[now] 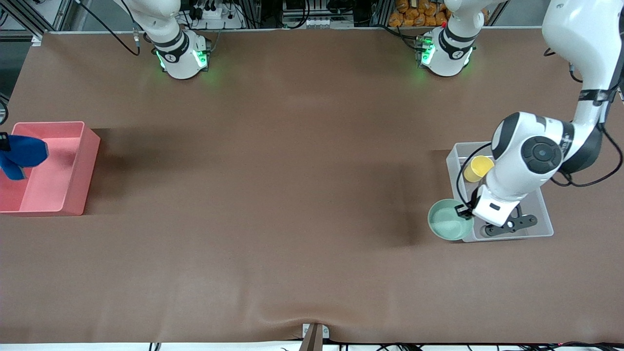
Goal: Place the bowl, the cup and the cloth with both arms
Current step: 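Lower the bowl into the clear bin while the right gripper releases the cloth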
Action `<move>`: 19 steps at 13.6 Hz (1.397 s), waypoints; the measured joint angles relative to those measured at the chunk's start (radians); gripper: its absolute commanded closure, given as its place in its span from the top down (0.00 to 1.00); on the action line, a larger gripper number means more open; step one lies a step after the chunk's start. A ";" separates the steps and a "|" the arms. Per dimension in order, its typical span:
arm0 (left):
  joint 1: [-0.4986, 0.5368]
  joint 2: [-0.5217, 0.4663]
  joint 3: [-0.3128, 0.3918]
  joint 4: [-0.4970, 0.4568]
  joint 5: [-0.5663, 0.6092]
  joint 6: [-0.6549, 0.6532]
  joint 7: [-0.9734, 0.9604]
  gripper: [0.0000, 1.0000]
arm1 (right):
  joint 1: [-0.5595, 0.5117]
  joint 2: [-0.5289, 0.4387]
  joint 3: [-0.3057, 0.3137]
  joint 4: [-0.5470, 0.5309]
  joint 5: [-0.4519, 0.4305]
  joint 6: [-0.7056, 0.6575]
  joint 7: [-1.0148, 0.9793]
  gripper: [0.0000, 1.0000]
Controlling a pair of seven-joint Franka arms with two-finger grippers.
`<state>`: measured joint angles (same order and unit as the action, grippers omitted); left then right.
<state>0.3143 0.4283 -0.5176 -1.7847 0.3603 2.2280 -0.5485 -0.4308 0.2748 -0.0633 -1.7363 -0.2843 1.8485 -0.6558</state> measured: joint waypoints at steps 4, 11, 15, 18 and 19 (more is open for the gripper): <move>0.103 -0.019 0.000 -0.004 0.000 -0.042 0.223 0.00 | -0.007 0.067 0.000 0.006 0.000 0.040 0.000 0.00; 0.277 -0.020 0.000 -0.062 0.000 -0.048 0.525 0.00 | -0.031 0.158 0.000 0.011 0.019 0.103 0.000 0.00; 0.307 0.016 0.000 -0.088 -0.001 -0.031 0.550 0.00 | -0.045 0.207 0.000 0.012 0.031 0.148 0.000 0.00; 0.315 0.072 0.000 -0.090 -0.001 0.031 0.556 0.00 | -0.061 0.244 0.000 0.013 0.037 0.180 0.000 0.00; 0.316 0.092 0.000 -0.090 -0.001 0.058 0.556 0.00 | -0.065 0.254 0.000 0.013 0.041 0.185 0.000 0.00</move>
<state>0.6300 0.5207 -0.5173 -1.8752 0.3597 2.2858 0.0073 -0.4955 0.5287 -0.0634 -1.7231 -0.2436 2.0337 -0.6555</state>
